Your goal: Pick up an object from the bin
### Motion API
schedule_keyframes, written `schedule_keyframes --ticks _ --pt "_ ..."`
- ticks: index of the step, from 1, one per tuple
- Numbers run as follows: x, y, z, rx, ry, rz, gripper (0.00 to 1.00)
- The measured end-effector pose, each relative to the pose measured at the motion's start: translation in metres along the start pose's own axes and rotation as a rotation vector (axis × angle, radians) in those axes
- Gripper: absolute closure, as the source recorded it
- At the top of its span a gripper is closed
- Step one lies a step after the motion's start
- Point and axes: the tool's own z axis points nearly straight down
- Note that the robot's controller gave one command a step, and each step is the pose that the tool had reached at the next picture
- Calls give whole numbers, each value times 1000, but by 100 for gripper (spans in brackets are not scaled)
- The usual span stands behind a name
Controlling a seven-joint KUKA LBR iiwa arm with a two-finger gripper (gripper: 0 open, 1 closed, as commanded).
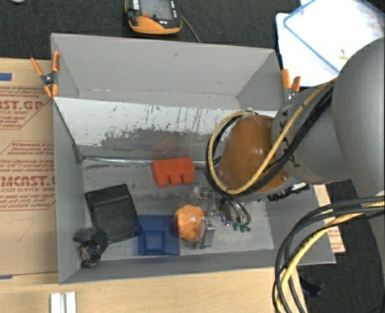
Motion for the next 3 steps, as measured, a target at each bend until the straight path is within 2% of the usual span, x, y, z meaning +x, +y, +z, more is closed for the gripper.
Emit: schedule_keyframes --ticks 1,2,3 --pt "-25 14 0 0 -5 -262 0" --pt "-1 12 0 -1 1 -87 100" --pt "-1 12 0 -1 0 -87 100"
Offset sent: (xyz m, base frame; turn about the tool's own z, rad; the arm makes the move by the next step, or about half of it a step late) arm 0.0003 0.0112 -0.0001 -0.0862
